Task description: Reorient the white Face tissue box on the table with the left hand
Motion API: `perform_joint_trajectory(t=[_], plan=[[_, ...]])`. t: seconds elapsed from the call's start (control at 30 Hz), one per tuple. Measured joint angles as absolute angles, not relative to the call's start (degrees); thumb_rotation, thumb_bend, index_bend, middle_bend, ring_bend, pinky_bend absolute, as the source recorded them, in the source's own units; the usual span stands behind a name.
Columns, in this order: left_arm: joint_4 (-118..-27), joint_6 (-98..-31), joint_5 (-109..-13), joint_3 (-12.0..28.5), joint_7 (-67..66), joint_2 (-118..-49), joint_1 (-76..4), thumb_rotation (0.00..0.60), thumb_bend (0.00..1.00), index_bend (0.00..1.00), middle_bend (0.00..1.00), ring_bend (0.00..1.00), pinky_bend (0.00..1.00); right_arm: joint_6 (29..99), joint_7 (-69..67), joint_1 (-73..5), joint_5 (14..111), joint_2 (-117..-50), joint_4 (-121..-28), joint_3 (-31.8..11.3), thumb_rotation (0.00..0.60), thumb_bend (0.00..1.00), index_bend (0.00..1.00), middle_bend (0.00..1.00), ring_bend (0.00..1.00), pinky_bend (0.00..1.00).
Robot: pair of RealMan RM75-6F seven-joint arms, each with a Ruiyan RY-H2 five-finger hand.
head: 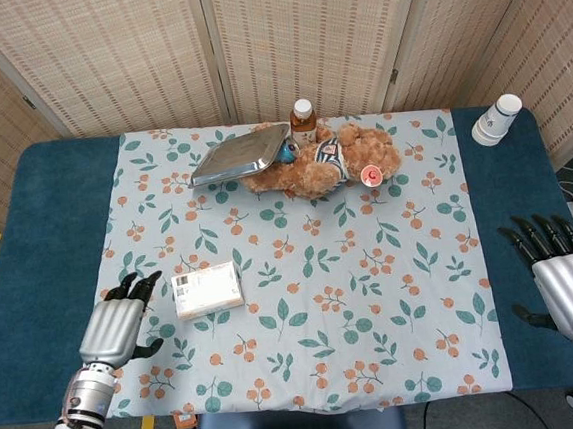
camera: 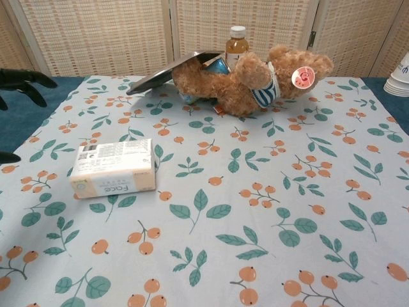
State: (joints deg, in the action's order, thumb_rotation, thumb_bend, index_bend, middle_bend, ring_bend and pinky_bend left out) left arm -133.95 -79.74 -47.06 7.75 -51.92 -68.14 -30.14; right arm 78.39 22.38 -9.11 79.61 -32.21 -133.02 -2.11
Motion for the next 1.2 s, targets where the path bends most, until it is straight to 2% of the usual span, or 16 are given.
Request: perform_joint_trajectory(t=[0.17, 0.37, 0.67, 1.2], plan=[[-133.1, -86.6, -39.7, 11.2, -59.5, -77.9, -35.8, 0.600, 0.20, 0.01, 0.14, 0.01, 0.18, 80.0, 22.2, -8.4, 80.3, -31.8, -132.9, -2.3, 0.600, 0.12, 0.12, 0.05, 0.00, 0.00], [-132.3, -92.6, -33.9, 15.5, -65.1, -85.3, -41.9, 0.600, 0.20, 0.01, 0.13, 0.01, 0.17, 81.7, 20.8, -7.7, 81.0, -31.0, -132.7, -2.9, 0.600, 0.12, 0.12, 0.05, 0.00, 0.00], [-125.5, -95.8, -29.1, 17.7, -68.7, -93.3, -47.3, 0.600, 0.20, 0.01, 0.13, 0.00, 0.17, 82.9, 18.3, -6.8, 82.0, -29.9, -132.7, -3.3, 0.600, 0.12, 0.12, 0.05, 0.00, 0.00], [-110.9, -96.4, -21.7, 19.1, -71.3, -103.4, -52.1, 0.600, 0.20, 0.01, 0.13, 0.00, 0.16, 82.8, 15.5, -6.8, 79.5, -28.5, -133.0, -4.3, 0.600, 0.12, 0.13, 0.05, 0.00, 0.00]])
